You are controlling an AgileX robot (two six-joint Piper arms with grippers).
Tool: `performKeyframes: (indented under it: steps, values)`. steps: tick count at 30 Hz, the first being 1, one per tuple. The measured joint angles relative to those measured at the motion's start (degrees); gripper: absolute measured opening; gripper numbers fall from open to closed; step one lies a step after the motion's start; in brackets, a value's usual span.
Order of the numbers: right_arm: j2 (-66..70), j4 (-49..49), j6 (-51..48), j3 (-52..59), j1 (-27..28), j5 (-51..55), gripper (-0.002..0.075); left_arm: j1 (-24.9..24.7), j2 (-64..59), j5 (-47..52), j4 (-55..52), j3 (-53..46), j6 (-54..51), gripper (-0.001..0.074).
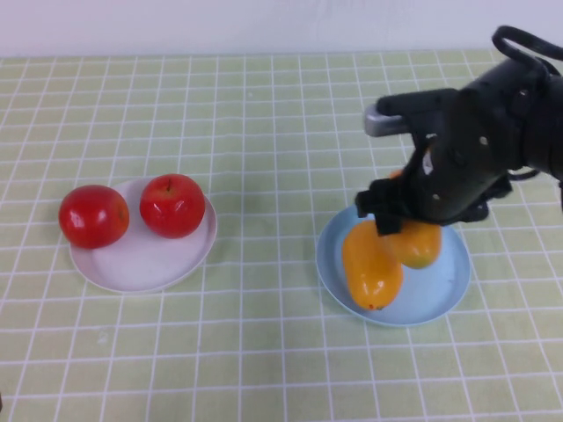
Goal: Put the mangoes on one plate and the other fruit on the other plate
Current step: Put another type of fruit in the right plate
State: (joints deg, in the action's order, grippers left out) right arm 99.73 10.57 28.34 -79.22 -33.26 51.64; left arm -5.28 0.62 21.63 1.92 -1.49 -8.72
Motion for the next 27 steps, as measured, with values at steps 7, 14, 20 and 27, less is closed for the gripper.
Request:
performKeyframes:
  steps: [7, 14, 20, 27]
  values:
    - [2.0, -1.2, 0.0, 1.9, 2.6, -1.6, 0.0516, 0.0, 0.0, 0.0, 0.0, 0.0, 0.0, 0.0000]
    - [5.7, -1.5, 0.0, 1.9, 2.7, -2.6, 0.0516, 0.0, 0.0, 0.0, 0.0, 0.0, 0.0, 0.0000]
    - [7.3, -1.5, 0.0, 1.9, 2.7, -2.5, 0.0517, 0.0, 0.0, 0.0, 0.0, 0.0, 0.0, 0.0000]
    - [6.9, -1.5, 0.0, 1.9, 2.7, -0.1, 0.0665, 0.0, 0.0, 0.0, 0.0, 0.0, 0.0, 0.0000]
